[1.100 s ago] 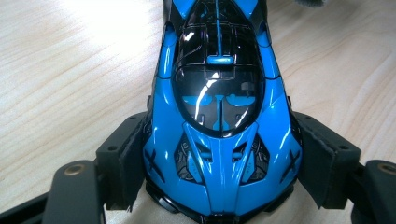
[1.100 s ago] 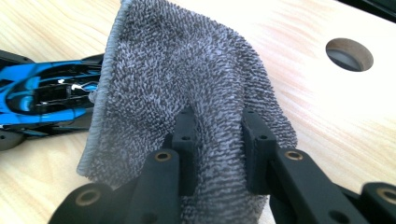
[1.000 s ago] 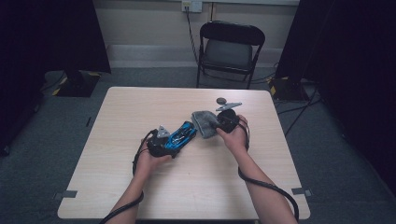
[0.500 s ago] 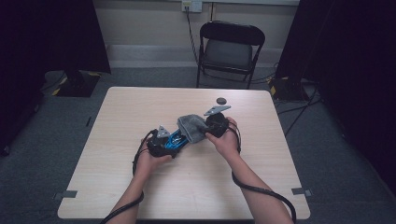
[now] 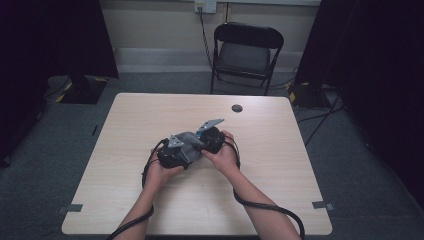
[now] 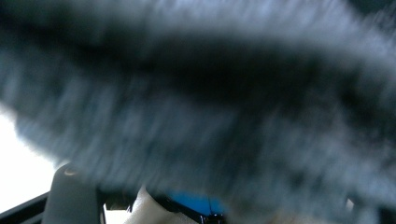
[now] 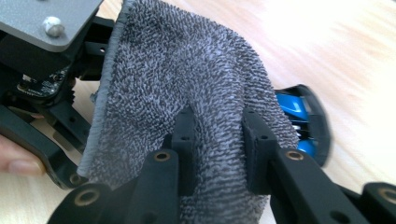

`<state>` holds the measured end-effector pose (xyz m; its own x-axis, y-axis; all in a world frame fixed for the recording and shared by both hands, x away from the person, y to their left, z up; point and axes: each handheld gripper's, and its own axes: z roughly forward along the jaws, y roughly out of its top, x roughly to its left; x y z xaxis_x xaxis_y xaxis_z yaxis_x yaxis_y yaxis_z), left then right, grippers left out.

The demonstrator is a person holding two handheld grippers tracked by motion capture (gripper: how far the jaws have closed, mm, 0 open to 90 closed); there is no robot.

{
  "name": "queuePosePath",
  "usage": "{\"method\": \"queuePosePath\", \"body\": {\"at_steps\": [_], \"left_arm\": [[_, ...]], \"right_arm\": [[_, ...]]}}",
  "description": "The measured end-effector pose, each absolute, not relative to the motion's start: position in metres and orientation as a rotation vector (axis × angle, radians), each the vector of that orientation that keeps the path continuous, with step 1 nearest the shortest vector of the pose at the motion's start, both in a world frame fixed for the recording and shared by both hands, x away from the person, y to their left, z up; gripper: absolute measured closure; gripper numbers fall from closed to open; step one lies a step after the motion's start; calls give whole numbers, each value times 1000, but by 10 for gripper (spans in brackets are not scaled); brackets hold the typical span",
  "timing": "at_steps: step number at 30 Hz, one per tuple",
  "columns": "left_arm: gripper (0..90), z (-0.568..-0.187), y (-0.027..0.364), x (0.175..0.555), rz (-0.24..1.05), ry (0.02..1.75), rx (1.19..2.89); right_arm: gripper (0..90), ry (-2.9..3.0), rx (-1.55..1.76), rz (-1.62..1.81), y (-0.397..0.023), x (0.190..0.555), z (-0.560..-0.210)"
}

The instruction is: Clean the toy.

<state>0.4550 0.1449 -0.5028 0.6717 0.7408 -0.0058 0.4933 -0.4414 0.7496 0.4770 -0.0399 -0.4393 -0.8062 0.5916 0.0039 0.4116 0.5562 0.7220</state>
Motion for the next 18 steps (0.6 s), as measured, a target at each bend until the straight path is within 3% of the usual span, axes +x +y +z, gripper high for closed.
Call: {"method": "queuePosePath", "body": {"at_steps": [18], "left_arm": [[259,-503,145,455,420,947,2129]], "right_arm": [[708,2609,826,1070,-23,478,-455]]}}
